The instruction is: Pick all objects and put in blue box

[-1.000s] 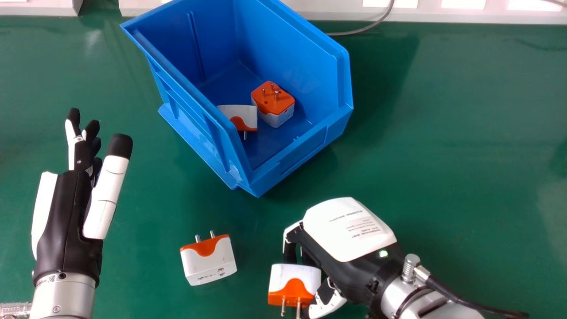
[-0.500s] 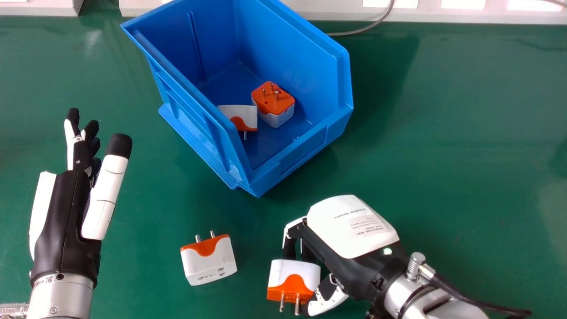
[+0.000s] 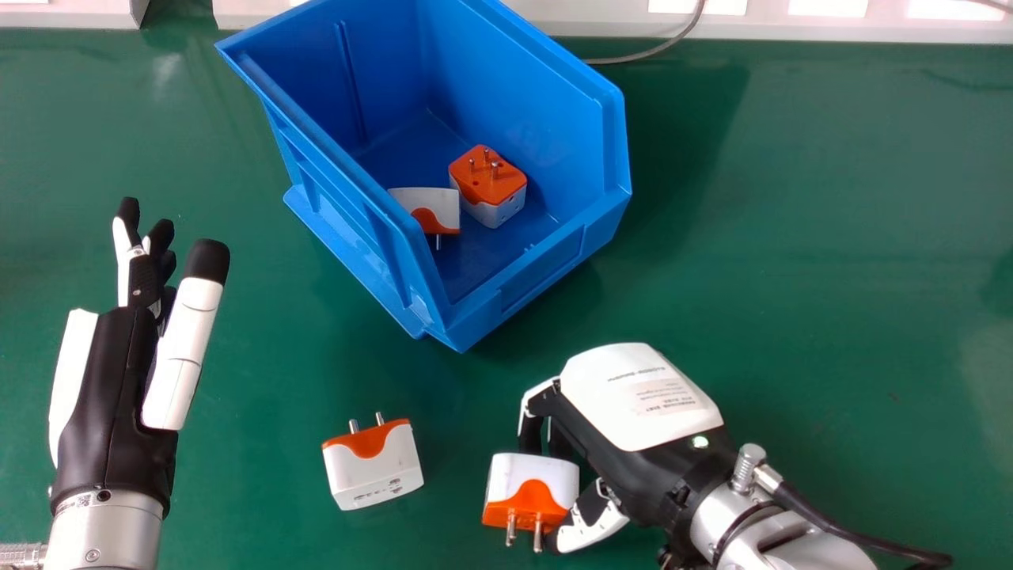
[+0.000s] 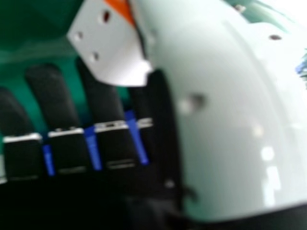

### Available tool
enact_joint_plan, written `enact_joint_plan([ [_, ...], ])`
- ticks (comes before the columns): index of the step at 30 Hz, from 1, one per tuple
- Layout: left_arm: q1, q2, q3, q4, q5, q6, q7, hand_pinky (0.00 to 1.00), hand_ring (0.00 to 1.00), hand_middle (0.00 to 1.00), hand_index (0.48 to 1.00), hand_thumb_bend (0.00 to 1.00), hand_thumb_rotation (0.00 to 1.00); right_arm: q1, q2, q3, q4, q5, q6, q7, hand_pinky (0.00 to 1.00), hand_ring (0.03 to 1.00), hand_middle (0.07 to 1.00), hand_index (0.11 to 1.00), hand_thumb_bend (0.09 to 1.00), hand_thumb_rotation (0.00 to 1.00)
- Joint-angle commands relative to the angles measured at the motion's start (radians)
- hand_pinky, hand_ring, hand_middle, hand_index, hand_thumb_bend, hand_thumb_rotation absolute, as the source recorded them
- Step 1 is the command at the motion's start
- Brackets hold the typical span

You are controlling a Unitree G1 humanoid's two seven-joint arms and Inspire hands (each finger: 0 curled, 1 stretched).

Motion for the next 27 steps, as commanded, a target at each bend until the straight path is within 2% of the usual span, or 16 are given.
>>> enact_joint_plan([
  [1,0.000,0.015,0.011,-0.028,-0.003,-0.009,-0.004,1.00,1.00,1.00,1.000,0.84,0.99,0.001,0.003,-0.024,-0.035,0.011,0.017,-0.001,0.29,0.374,0.462,0.515,0.514,0.00],
  [5,-0.003,0.017,0.015,-0.023,-0.010,-0.011,-0.008,1.00,1.00,1.00,1.000,0.85,0.99,0.003,0.014,-0.036,-0.048,0.023,0.045,0.019,0.30,0.383,0.464,0.515,0.513,0.00],
  [9,-0.003,0.018,0.016,-0.019,-0.012,-0.016,-0.010,1.00,1.00,1.00,1.000,0.85,0.99,0.005,0.009,-0.036,-0.065,0.009,0.055,0.023,0.33,0.410,0.468,0.512,0.512,0.00],
  [18,-0.008,0.019,0.013,-0.026,-0.013,0.001,-0.010,1.00,1.00,1.00,1.000,0.86,0.99,-0.040,-0.057,-0.030,-0.032,-0.019,-0.019,-0.032,0.32,0.385,0.463,0.513,0.510,0.00],
  [27,-0.015,0.019,0.014,-0.020,-0.021,0.005,-0.012,1.00,1.00,1.00,1.000,0.87,0.99,-0.045,-0.067,-0.033,-0.026,-0.005,-0.036,-0.039,0.33,0.395,0.470,0.507,0.512,0.00],
])
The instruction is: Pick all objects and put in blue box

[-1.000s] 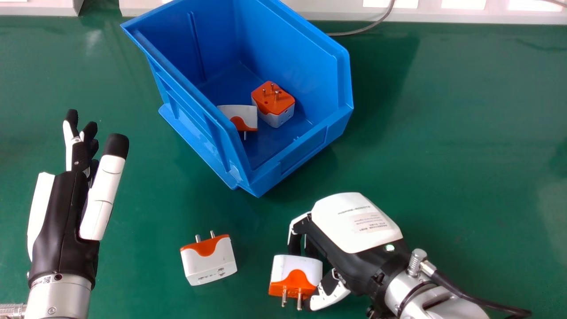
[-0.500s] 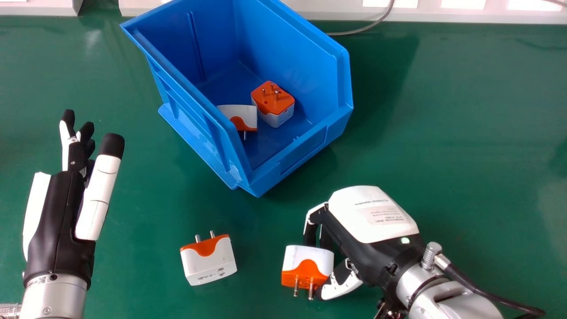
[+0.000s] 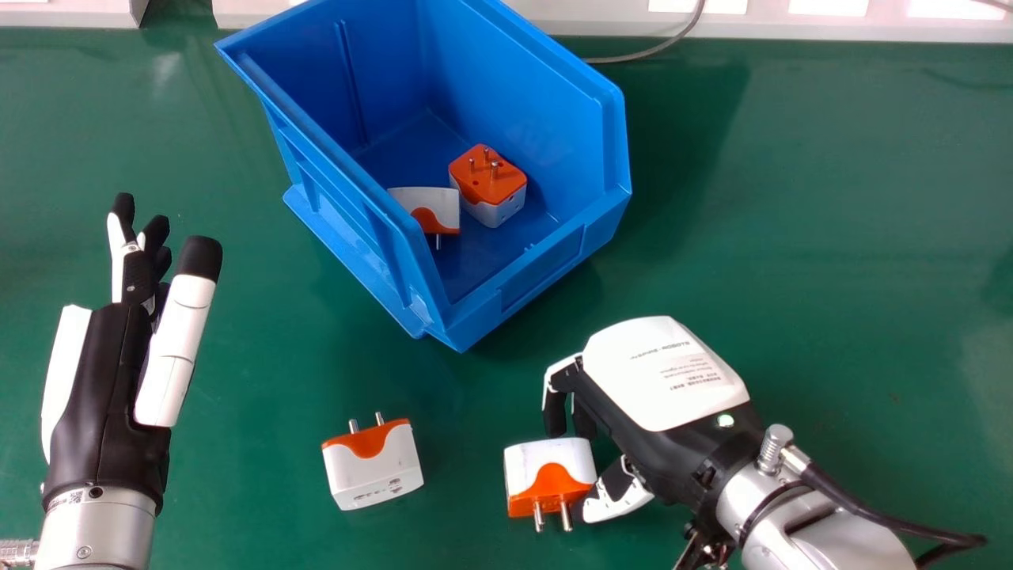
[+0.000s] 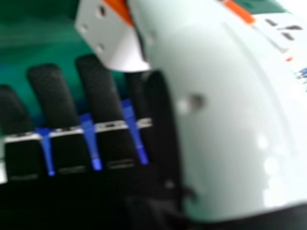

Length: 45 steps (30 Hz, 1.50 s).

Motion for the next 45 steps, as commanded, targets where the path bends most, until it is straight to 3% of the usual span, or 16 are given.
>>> enact_joint_plan([
  [1,-0.008,0.006,0.003,-0.020,-0.008,0.002,-0.002,1.00,1.00,1.00,1.000,0.87,0.99,-0.016,0.000,-0.009,-0.008,0.002,-0.012,-0.014,0.33,0.394,0.470,0.507,0.512,0.00],
  [8,-0.009,0.004,0.002,-0.027,-0.011,0.010,-0.001,1.00,1.00,1.00,1.000,0.86,0.99,0.007,0.024,-0.018,-0.022,0.022,0.014,-0.010,0.32,0.387,0.458,0.514,0.511,0.00],
  [12,-0.004,0.002,-0.001,-0.039,-0.009,0.021,0.001,1.00,1.00,1.00,1.000,0.86,0.99,0.023,0.026,-0.011,-0.059,0.016,0.038,0.056,0.31,0.373,0.472,0.494,0.514,0.00],
  [14,-0.005,0.001,-0.001,-0.037,-0.009,0.018,0.002,1.00,1.00,1.00,1.000,0.86,0.99,0.016,0.010,-0.014,-0.070,0.043,0.023,0.100,0.41,0.523,0.610,0.631,0.555,0.06],
  [16,-0.006,0.001,0.000,-0.034,-0.009,0.014,0.003,1.00,1.00,1.00,1.000,0.87,0.99,0.008,-0.003,-0.018,-0.081,0.076,0.010,0.143,0.60,0.724,0.789,0.792,0.678,0.15],
  [18,-0.005,0.002,0.000,-0.034,-0.008,0.012,0.003,1.00,1.00,1.00,1.000,0.87,0.99,0.000,-0.011,-0.022,-0.087,0.100,0.004,0.172,0.63,0.747,0.809,0.810,0.696,0.16],
  [20,-0.004,0.004,0.000,-0.032,-0.006,0.008,0.002,1.00,1.00,1.00,1.000,0.87,0.99,-0.007,-0.020,-0.022,-0.093,0.111,0.000,0.195,0.76,0.837,0.894,0.877,0.797,0.23],
  [24,-0.007,0.008,0.003,-0.027,-0.007,0.004,-0.001,1.00,1.00,1.00,1.000,0.87,0.99,-0.020,-0.030,-0.015,-0.108,0.090,0.011,0.241,0.92,0.939,0.974,0.935,0.924,0.33],
  [37,-0.005,0.006,0.004,-0.036,-0.010,0.013,0.000,1.00,1.00,1.00,1.000,0.87,0.99,-0.018,-0.027,-0.001,-0.122,-0.010,0.028,0.266,1.00,0.989,1.000,0.949,0.973,0.37],
  [45,-0.006,0.007,0.007,-0.027,-0.012,-0.006,-0.002,1.00,1.00,1.00,1.000,0.85,0.99,0.018,0.007,0.013,-0.164,-0.040,0.050,0.277,1.00,0.988,1.000,0.952,0.948,0.35],
])
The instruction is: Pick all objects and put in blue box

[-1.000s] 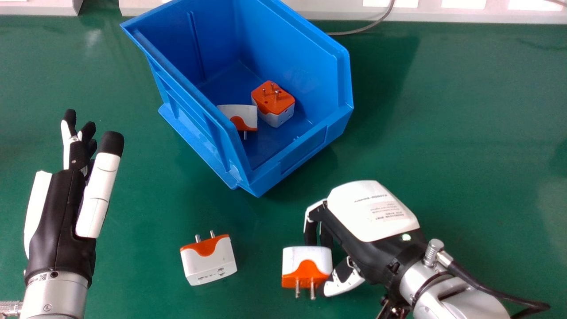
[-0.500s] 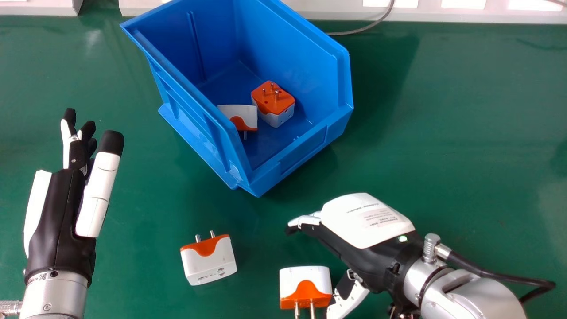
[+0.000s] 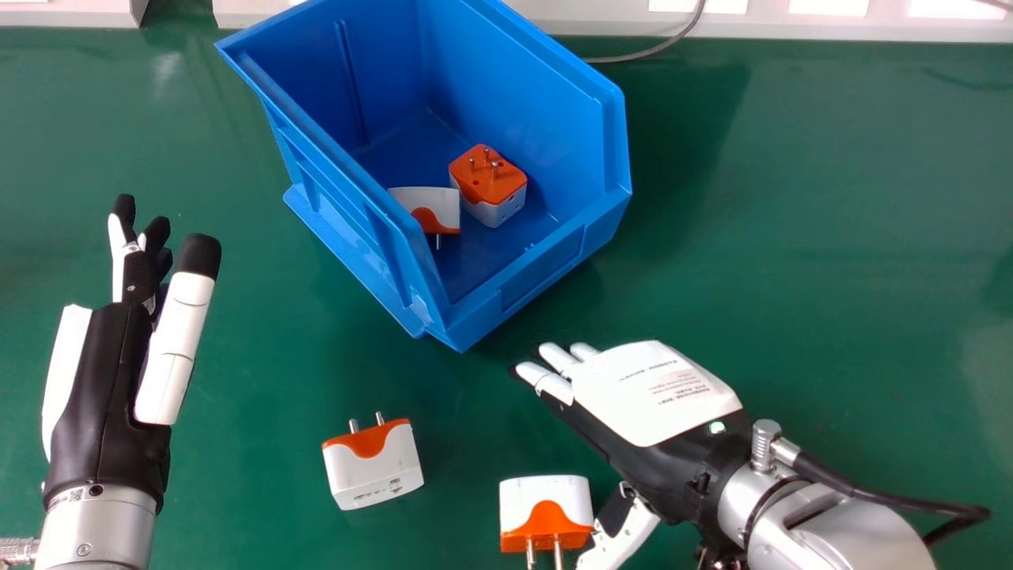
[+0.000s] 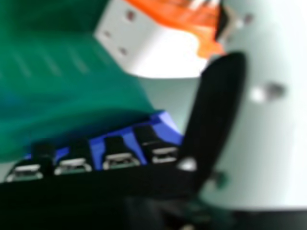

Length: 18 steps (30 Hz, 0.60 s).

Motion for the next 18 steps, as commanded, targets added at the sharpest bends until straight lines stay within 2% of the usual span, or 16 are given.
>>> enact_joint_plan([
  [1,-0.004,0.006,0.006,-0.020,-0.007,-0.025,-0.002,1.00,1.00,1.00,1.000,0.85,0.99,0.012,0.017,0.006,-0.043,-0.005,0.010,0.009,1.00,0.988,1.000,0.952,0.948,0.35],
  [10,-0.006,0.005,0.005,-0.016,-0.011,-0.032,-0.003,1.00,1.00,1.00,1.000,0.86,0.99,0.033,0.049,0.035,-0.077,-0.028,0.025,0.040,0.94,0.959,0.988,0.951,0.870,0.31],
  [18,-0.012,0.004,-0.003,-0.027,-0.001,-0.017,0.003,1.00,1.00,1.00,1.000,0.88,0.99,0.034,0.070,0.047,-0.098,-0.021,0.041,0.081,0.93,0.949,0.978,0.953,0.838,0.33],
])
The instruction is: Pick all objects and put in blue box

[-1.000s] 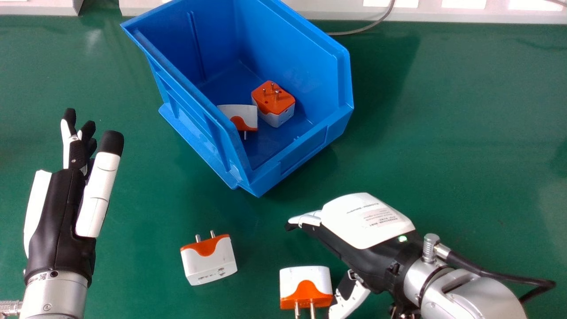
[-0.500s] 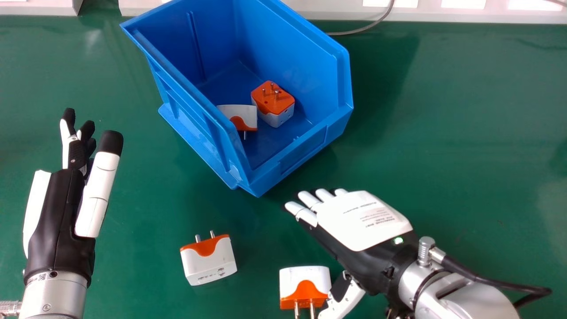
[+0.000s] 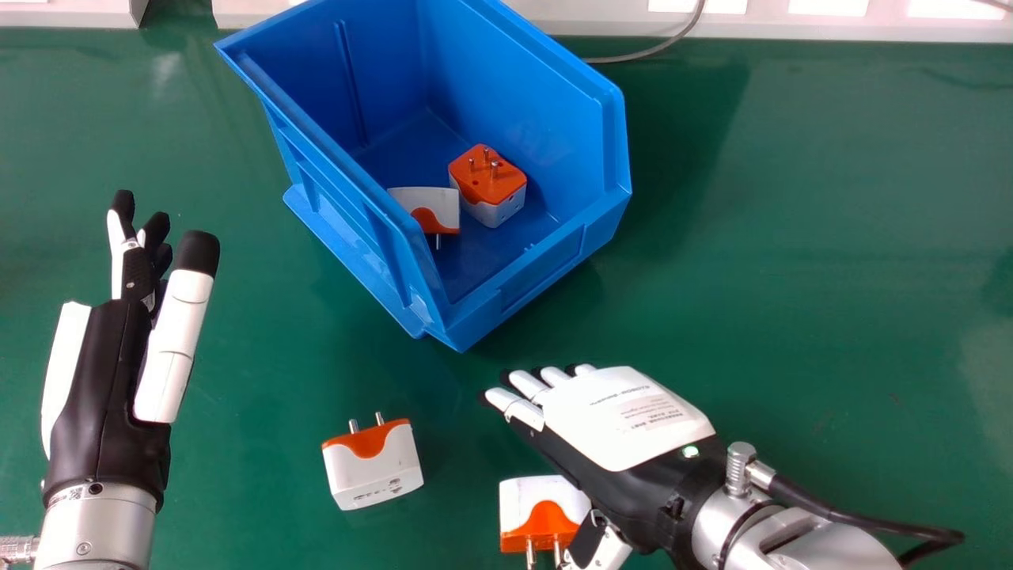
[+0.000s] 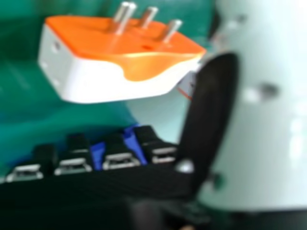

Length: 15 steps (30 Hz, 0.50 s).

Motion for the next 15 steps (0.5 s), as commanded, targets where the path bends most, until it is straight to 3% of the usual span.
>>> enact_joint_plan([
  [1,-0.007,0.004,-0.002,-0.026,0.002,-0.010,0.003,1.00,1.00,1.00,1.000,0.88,0.99,0.001,0.012,0.008,-0.041,-0.015,0.001,0.007,0.93,0.948,0.977,0.952,0.838,0.33],
  [9,-0.021,0.006,-0.003,-0.007,0.010,-0.019,0.005,1.00,1.00,1.00,1.000,0.87,0.99,-0.004,0.023,0.011,-0.062,-0.010,0.011,0.044,0.94,0.943,0.979,0.945,0.864,0.36],
  [15,-0.024,0.006,-0.003,-0.001,0.025,-0.027,0.008,1.00,1.00,1.00,1.000,0.85,1.00,-0.012,0.031,0.018,-0.040,-0.005,-0.003,0.025,0.94,0.940,0.976,0.942,0.871,0.45],
])
